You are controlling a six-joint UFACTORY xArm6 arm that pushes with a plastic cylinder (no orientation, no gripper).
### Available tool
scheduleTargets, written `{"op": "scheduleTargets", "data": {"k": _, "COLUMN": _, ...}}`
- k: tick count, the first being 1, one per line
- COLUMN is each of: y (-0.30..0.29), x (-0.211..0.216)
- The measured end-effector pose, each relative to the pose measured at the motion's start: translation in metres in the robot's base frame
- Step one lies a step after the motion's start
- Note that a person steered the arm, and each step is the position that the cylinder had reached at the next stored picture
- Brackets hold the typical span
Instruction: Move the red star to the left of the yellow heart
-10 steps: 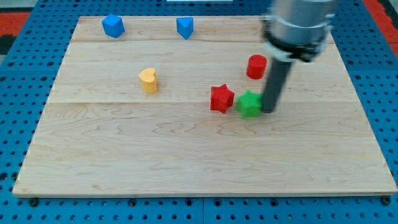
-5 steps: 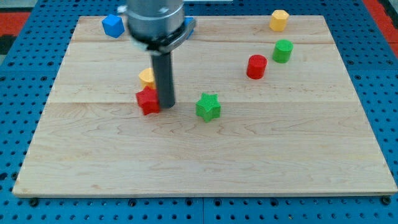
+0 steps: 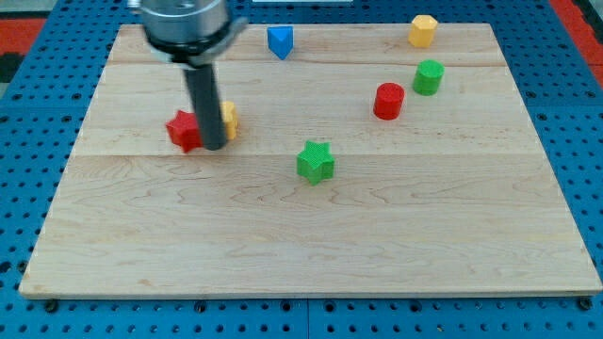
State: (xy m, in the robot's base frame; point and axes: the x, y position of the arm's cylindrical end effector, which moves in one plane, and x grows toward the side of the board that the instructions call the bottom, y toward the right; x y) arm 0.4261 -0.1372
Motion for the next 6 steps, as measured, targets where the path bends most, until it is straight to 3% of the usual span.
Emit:
{"op": "scheduleTargets", "data": {"k": 1, "y": -0.039, "x": -0.002}}
{"op": "scheduleTargets", "data": {"k": 6, "y": 0.012, "x": 0.009}}
